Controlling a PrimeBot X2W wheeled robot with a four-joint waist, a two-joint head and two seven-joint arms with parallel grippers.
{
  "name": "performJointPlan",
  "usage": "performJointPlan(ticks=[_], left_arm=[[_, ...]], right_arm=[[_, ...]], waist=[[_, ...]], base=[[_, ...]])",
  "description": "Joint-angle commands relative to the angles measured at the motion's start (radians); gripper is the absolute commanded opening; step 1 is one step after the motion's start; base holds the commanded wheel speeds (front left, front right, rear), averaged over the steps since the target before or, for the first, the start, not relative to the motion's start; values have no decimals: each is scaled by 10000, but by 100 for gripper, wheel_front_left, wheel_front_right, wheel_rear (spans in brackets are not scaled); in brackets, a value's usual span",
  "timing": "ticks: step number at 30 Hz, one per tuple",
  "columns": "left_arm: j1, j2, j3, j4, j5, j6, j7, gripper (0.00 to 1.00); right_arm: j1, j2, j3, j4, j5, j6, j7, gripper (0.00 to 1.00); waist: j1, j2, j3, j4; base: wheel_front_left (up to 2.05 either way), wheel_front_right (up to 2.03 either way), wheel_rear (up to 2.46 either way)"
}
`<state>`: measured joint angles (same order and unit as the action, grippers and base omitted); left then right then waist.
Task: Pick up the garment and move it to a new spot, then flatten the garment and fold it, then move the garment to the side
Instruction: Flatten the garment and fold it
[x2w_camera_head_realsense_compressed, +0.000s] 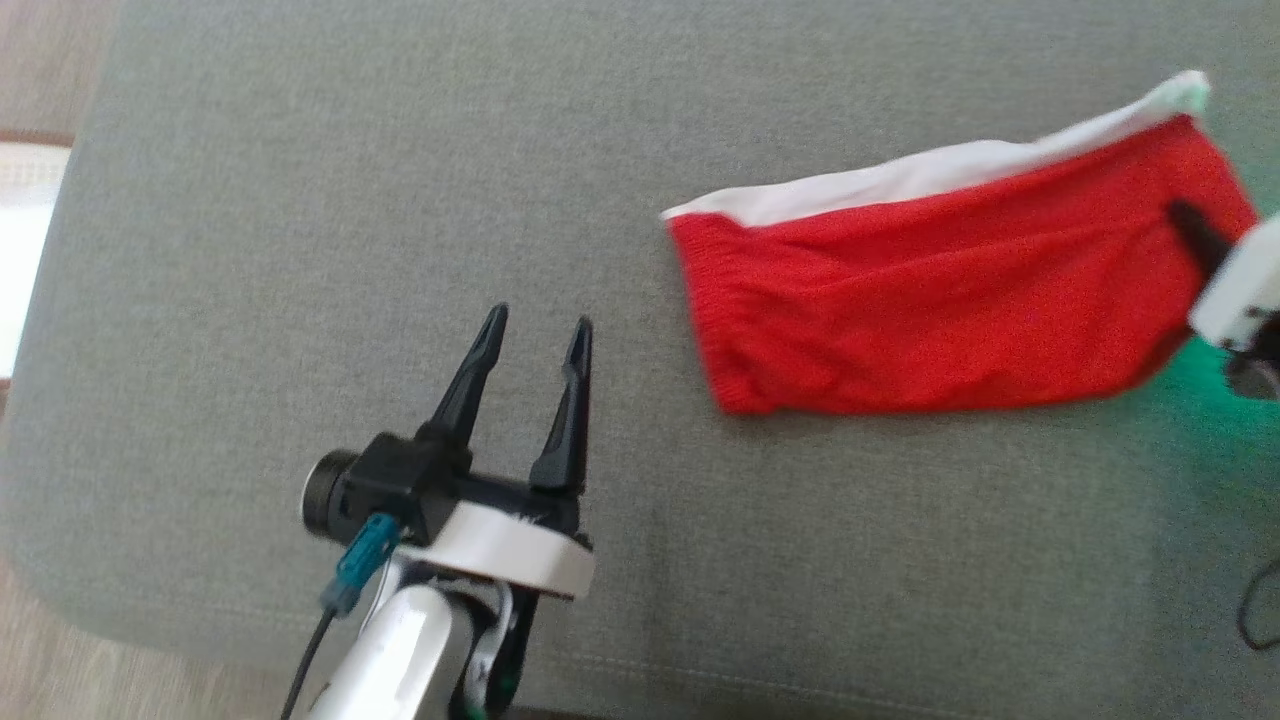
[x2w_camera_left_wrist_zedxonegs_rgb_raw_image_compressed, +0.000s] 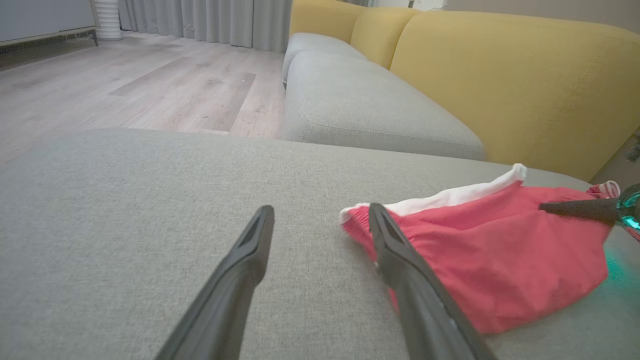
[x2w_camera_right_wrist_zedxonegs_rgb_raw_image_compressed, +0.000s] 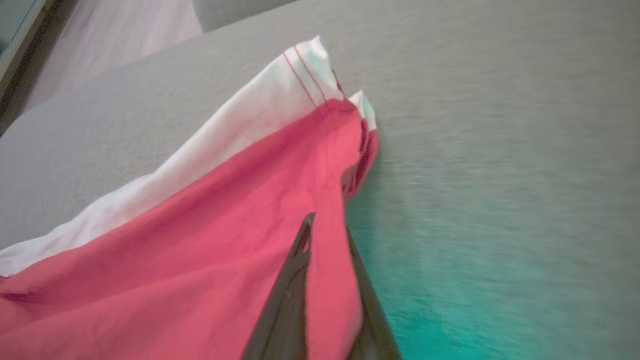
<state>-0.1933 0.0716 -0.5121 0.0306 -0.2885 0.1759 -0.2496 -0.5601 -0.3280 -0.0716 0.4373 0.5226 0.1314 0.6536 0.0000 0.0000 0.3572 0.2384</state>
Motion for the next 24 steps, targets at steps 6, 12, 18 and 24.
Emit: performJointPlan(ticks=[6, 12, 18, 24], left_arm=[[742, -40, 1027, -257, 547, -497, -121, 100], [1140, -154, 1342, -261, 683, -713, -121, 100], [1366, -206, 1360, -228, 588, -809, -122, 100], [1256, -211, 1074, -228, 241, -630, -122, 100]], right_arm=[[305, -437, -1714, -66, -100, -7, -715, 0], [392, -330, -2313, -336, -181, -7, -993, 0], [877, 294, -669, -2324, -22, -7, -268, 0], [1213, 1262, 1963, -3050, -208, -7, 447, 0]], waist=[[0, 0, -528, -327], [0, 0, -752, -355], [0, 0, -1003, -372], [0, 0, -1000, -223]], base=[[0, 0, 0], [0, 0, 0], [0, 0, 0], [0, 0, 0]])
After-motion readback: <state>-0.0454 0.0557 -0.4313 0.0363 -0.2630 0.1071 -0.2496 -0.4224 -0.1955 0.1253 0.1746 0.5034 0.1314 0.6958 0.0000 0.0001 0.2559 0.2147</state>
